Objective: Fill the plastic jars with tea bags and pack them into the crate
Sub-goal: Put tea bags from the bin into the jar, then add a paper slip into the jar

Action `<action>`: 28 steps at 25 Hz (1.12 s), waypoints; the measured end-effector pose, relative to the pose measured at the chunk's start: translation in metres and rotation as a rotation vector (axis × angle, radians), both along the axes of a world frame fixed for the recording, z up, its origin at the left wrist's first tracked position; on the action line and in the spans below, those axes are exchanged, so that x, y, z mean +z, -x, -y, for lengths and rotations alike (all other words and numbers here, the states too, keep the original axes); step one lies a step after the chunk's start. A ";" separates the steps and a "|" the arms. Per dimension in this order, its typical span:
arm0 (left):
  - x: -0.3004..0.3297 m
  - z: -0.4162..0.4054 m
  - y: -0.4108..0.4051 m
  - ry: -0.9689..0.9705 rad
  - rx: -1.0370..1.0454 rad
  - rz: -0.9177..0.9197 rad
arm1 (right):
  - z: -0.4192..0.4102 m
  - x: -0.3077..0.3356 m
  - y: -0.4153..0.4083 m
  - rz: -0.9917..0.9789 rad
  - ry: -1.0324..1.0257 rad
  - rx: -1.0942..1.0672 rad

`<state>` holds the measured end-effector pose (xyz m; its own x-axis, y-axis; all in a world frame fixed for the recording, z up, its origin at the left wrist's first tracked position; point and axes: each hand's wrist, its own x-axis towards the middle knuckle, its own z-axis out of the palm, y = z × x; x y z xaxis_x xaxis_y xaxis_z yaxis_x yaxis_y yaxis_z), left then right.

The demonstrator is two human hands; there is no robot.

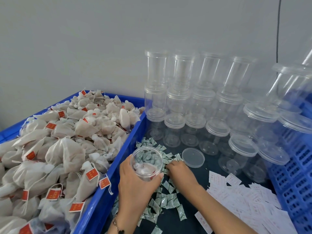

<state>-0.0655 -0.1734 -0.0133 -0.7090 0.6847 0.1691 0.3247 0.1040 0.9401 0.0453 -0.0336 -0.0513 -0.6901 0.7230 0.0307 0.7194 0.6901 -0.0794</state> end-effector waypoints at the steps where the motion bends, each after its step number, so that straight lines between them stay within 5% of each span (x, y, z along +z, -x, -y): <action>1: -0.001 0.001 -0.001 0.001 -0.004 -0.003 | -0.001 -0.002 -0.001 -0.066 -0.009 -0.019; 5: 0.000 0.002 -0.004 -0.011 -0.029 -0.025 | 0.002 0.021 -0.009 -0.331 0.030 -0.078; 8: 0.003 0.003 -0.012 -0.034 -0.071 -0.069 | 0.018 0.067 -0.019 -0.724 0.053 -0.163; 11: 0.008 0.004 -0.026 -0.027 -0.125 -0.104 | 0.042 0.119 -0.037 -0.870 0.067 0.024; 15: 0.018 0.008 -0.052 -0.034 -0.219 -0.141 | 0.068 0.144 -0.058 -0.594 0.276 0.099; 20: 0.021 0.021 -0.083 -0.040 -0.307 -0.141 | 0.063 0.131 -0.118 -0.638 0.159 -0.177; 25: 0.007 0.034 -0.105 0.009 -0.378 -0.130 | 0.078 0.035 -0.173 -0.001 0.244 -0.332; 28: -0.004 0.039 -0.116 0.027 -0.399 -0.116 | 0.089 -0.003 -0.185 0.077 0.162 -0.342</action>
<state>0.0500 -0.2129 -0.0176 -0.3648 0.9071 0.2101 0.4479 -0.0268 0.8937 0.2300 -0.1226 -0.0539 -0.4042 0.9031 -0.1449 0.9139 0.3922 -0.1047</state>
